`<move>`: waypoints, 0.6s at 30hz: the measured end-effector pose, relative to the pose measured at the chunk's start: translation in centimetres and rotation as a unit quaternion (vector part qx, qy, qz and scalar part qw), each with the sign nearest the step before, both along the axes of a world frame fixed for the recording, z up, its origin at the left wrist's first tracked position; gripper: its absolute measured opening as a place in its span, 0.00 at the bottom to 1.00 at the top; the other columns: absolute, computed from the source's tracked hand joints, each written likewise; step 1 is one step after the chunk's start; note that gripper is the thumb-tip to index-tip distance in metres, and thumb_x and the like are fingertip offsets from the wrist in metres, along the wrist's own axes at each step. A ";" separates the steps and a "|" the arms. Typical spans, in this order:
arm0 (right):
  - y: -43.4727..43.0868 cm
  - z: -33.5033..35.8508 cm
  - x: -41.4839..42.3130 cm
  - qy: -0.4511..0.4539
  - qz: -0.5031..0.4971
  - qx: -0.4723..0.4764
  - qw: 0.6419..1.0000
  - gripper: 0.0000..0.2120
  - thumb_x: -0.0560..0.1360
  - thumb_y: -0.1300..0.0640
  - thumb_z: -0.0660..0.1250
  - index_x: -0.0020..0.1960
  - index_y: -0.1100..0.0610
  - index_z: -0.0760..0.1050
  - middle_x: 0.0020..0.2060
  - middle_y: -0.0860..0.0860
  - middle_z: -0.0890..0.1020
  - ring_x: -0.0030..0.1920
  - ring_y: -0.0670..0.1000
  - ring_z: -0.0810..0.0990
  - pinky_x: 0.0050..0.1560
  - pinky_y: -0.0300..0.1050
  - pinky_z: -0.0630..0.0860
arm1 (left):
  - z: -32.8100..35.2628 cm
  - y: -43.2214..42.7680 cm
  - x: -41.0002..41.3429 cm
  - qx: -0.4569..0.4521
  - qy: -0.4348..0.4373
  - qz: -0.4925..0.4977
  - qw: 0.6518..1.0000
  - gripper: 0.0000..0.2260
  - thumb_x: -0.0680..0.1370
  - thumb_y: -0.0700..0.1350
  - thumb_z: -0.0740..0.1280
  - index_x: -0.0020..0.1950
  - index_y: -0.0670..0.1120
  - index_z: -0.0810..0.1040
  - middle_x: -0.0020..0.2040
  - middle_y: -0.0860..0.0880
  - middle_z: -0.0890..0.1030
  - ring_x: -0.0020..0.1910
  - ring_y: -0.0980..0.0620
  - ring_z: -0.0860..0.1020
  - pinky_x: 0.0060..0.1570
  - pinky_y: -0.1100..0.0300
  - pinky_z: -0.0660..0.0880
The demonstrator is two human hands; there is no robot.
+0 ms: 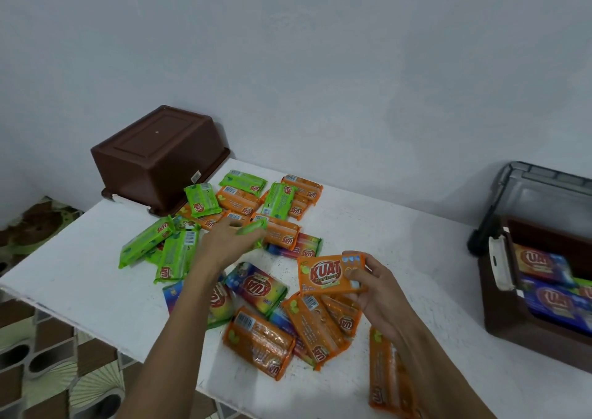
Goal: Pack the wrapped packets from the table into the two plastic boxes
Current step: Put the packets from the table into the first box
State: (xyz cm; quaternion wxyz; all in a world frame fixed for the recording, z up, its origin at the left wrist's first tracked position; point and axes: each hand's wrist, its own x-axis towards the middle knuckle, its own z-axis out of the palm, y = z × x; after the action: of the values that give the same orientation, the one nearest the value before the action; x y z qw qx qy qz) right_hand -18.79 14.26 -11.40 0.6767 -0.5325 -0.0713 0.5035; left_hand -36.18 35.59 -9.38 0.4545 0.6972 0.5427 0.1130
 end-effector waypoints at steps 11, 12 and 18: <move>-2.9 2.3 1.8 -0.029 -0.041 0.027 0.998 0.15 0.76 0.68 0.67 0.62 0.62 0.74 0.57 0.62 0.81 0.54 0.60 0.84 0.46 0.49 0.83 | 0.7 -5.2 2.6 -0.393 -0.424 0.011 0.816 0.22 0.77 0.51 0.62 0.67 0.41 0.73 0.62 0.37 0.78 0.63 0.36 0.76 0.63 0.39 0.72; -3.4 2.6 2.1 -0.044 -0.043 0.022 0.998 0.16 0.75 0.67 0.68 0.62 0.62 0.74 0.57 0.61 0.81 0.54 0.60 0.84 0.48 0.50 0.83 | 0.9 -5.7 3.1 -0.386 -0.424 0.007 0.819 0.22 0.77 0.50 0.64 0.68 0.40 0.72 0.62 0.36 0.78 0.62 0.37 0.77 0.60 0.42 0.75; -7.7 5.1 4.8 -0.115 -0.058 0.000 0.992 0.15 0.75 0.63 0.69 0.61 0.59 0.74 0.56 0.60 0.82 0.53 0.59 0.84 0.49 0.54 0.82 | 1.4 -9.0 6.9 -0.330 -0.424 -0.013 0.843 0.19 0.79 0.44 0.63 0.69 0.38 0.71 0.57 0.39 0.81 0.56 0.42 0.81 0.47 0.53 0.81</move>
State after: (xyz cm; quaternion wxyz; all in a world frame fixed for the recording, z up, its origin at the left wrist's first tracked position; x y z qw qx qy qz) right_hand -14.04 6.57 -6.33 0.6921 -0.5899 -0.1178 0.3988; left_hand -29.24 26.54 -8.03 0.8453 0.3970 0.2926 0.2056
